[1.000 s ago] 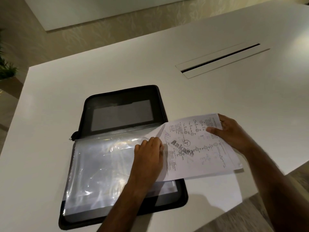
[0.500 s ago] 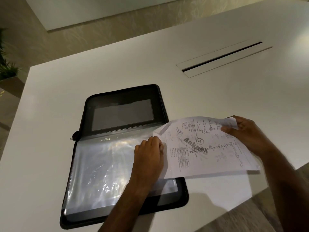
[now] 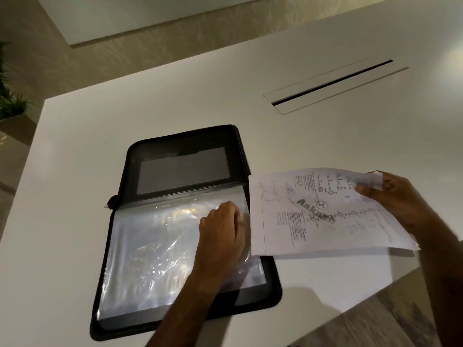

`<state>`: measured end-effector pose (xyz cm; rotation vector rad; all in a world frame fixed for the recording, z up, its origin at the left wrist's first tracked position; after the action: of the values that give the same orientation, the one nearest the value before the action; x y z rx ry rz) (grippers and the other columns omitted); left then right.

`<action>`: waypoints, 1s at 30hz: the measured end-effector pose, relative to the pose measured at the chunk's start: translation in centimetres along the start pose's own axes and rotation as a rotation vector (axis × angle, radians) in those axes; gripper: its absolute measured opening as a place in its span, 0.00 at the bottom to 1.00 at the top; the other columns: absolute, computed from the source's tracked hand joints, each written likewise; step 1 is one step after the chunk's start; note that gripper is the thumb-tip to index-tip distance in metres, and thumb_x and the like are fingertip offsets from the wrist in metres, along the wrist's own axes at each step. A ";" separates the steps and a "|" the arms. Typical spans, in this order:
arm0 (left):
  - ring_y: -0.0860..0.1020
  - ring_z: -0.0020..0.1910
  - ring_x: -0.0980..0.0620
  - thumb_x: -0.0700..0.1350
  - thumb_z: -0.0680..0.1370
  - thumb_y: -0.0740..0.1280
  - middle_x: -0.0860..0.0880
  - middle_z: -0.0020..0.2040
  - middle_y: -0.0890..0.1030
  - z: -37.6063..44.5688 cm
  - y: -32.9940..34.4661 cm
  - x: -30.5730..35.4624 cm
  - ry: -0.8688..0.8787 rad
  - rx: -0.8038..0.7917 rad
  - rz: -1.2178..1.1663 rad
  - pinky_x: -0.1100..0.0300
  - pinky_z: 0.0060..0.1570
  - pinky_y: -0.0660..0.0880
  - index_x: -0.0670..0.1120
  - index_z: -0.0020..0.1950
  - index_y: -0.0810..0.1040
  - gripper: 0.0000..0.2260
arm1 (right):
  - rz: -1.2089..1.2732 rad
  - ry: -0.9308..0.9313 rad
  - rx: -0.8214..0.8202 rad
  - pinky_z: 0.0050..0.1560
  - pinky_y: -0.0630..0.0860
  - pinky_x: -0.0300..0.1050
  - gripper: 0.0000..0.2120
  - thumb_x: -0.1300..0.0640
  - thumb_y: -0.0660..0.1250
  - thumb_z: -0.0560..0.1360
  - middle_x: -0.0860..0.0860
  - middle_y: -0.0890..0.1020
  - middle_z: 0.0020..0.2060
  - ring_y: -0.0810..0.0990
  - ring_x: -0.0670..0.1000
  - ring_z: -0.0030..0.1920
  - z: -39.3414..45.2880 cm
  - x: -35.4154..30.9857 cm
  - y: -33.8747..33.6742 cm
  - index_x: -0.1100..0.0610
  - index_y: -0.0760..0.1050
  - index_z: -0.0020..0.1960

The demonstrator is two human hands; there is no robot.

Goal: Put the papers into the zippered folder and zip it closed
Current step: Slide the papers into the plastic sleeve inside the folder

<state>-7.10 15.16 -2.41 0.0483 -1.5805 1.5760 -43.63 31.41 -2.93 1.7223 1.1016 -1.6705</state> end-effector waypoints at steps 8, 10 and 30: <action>0.76 0.43 0.57 0.50 0.83 0.65 0.58 0.43 0.77 0.0 -0.1 -1.4 -0.025 -0.012 -0.046 0.58 0.53 0.74 0.53 0.47 0.74 0.05 | -0.036 -0.054 0.198 0.40 0.88 0.51 0.09 0.53 0.77 0.77 0.48 0.91 0.48 0.91 0.53 0.42 0.0 0.8 -0.7 0.41 0.85 0.54; 0.77 0.48 0.57 0.51 0.83 0.64 0.59 0.46 0.78 0.0 -0.1 -1.3 -0.051 -0.016 -0.130 0.60 0.53 0.76 0.53 0.50 0.75 0.04 | -0.009 -0.043 0.228 0.40 0.88 0.49 0.10 0.55 0.78 0.77 0.49 0.91 0.48 0.91 0.53 0.43 0.0 0.9 -0.6 0.42 0.85 0.54; 0.84 0.47 0.55 0.53 0.81 0.68 0.62 0.52 0.84 6.2 -3.9 1.0 -0.244 -0.176 -0.606 0.69 0.35 0.80 0.58 0.56 0.79 0.05 | 0.074 -0.141 0.073 0.41 0.87 0.47 0.27 0.39 0.87 0.61 0.56 0.90 0.50 0.91 0.56 0.44 0.7 -2.3 2.7 0.51 0.83 0.53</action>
<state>-8.75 9.83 2.44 0.5865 -1.6761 0.9808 -41.60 28.88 -1.29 1.6403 0.9123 -1.7756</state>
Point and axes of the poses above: each hand's wrist, its own z-axis towards the middle knuckle, its own y-axis out of the palm, x = y × z, the point moved 3 cm from there along z, towards the middle knuckle
